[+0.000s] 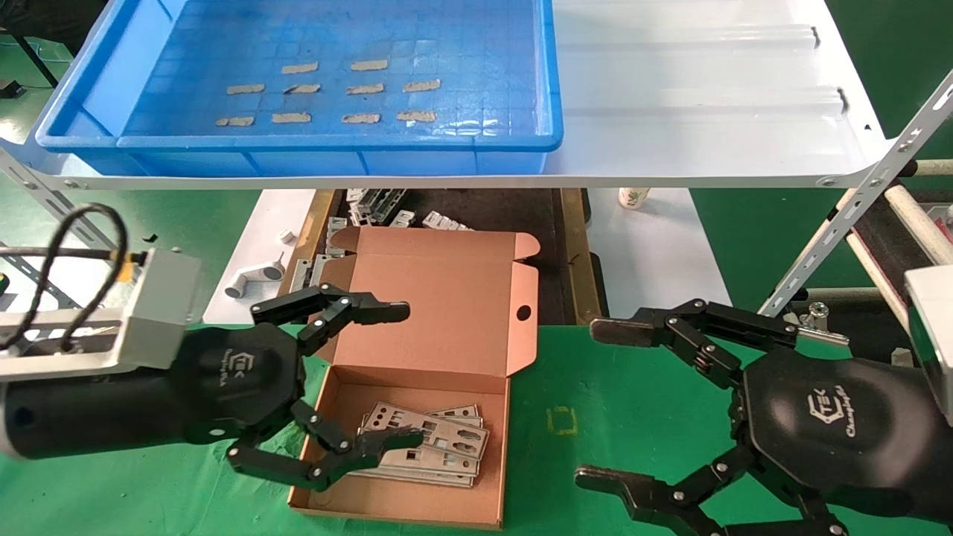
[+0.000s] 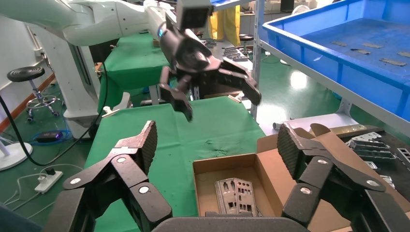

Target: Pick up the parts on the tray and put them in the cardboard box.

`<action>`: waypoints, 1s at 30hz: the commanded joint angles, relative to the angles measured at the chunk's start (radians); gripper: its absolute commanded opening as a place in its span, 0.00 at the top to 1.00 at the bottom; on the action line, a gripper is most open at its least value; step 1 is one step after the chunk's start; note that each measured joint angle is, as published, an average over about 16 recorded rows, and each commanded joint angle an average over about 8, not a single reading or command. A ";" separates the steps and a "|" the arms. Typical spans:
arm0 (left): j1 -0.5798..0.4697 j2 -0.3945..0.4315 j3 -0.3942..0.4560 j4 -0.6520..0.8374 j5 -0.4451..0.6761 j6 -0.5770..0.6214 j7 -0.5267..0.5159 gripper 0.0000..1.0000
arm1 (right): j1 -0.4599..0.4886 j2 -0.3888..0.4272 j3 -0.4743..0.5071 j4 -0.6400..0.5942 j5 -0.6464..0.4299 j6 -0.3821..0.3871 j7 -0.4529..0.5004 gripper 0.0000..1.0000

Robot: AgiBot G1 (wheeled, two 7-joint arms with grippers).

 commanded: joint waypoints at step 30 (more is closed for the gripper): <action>0.120 -0.103 -0.171 -0.220 -0.082 0.019 -0.145 0.00 | 0.000 0.000 0.000 0.000 0.000 0.000 0.000 0.00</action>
